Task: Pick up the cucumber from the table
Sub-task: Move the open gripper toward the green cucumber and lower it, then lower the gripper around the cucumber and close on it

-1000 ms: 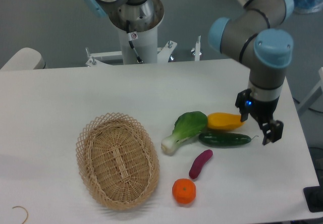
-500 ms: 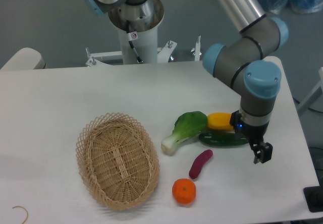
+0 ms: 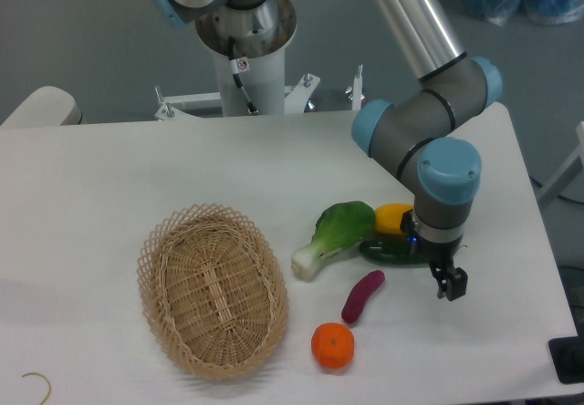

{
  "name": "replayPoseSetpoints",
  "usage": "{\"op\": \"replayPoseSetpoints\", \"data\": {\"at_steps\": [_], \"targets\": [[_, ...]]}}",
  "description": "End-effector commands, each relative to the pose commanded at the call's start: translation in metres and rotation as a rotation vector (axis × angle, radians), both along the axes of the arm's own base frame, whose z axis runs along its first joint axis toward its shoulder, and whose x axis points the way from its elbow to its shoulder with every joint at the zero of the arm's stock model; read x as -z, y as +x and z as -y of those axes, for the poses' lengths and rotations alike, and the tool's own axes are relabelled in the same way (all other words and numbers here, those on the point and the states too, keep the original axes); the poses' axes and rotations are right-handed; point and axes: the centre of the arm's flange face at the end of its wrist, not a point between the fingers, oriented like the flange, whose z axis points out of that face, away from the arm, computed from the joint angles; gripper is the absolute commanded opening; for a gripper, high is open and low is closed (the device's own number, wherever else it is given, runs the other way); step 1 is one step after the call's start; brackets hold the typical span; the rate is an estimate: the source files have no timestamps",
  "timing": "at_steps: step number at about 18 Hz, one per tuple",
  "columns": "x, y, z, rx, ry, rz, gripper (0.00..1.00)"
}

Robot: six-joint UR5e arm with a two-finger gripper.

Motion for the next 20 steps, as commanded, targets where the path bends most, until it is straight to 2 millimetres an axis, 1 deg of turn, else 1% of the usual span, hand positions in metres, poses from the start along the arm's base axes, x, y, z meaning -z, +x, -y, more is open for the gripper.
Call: {"op": "replayPoseSetpoints", "data": {"at_steps": [5,7,15,20], "targets": [[0.006,0.019,0.017,-0.008,-0.018,0.029,1.00],[0.011,0.024,0.020,-0.009,-0.023,0.038,1.00],[0.021,0.029,0.022,-0.020,-0.031,0.056,1.00],[0.029,0.031,0.018,-0.020,-0.014,0.028,1.00]]}}
